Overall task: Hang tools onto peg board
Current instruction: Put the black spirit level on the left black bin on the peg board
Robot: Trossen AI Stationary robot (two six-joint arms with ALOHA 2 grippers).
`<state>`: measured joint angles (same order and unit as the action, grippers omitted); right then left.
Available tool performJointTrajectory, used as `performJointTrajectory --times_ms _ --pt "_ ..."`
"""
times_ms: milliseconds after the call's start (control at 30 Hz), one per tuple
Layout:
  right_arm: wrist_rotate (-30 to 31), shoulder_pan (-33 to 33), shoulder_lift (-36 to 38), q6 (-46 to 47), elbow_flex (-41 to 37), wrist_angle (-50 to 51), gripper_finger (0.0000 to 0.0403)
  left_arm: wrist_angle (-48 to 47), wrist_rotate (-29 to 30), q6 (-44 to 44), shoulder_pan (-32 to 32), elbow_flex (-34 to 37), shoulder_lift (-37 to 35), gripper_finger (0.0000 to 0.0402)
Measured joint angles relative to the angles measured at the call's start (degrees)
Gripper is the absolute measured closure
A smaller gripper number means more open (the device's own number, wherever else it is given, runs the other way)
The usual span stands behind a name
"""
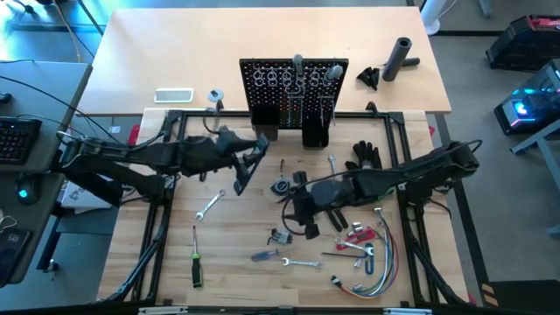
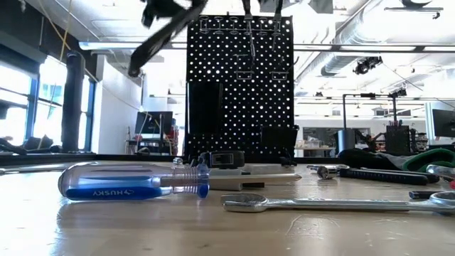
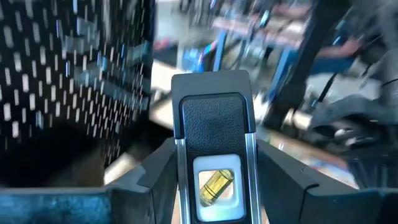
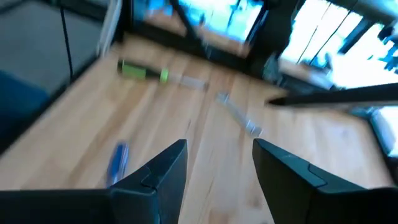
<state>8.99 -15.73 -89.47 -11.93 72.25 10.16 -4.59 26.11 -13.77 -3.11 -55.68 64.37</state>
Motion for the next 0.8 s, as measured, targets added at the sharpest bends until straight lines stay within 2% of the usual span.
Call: performJointTrajectory --times_ms 133,300,433,633,800 --pt "2.0 0.0 2.9 -1.1 0.0 -2.8 0.0222 7.3 2.2 7.4 -1.0 0.0 -1.5 0.0235" --pt "4.6 0.0 5.1 -1.6 0.0 -2.6 0.0222 17.2 8.0 19.3 -1.6 0.0 -1.3 0.0235" --pt "5.4 0.0 5.6 -1.0 0.0 -1.7 0.0222 26.7 9.9 29.0 -1.4 0.0 -0.2 0.0235" --pt "5.9 0.0 5.6 0.4 0.0 1.1 0.0222 51.0 10.2 42.5 -0.4 5.2 1.6 0.0235" --pt "5.9 0.0 5.6 0.5 0.0 2.3 0.0222 68.7 7.0 46.3 2.0 12.0 4.0 0.0235"
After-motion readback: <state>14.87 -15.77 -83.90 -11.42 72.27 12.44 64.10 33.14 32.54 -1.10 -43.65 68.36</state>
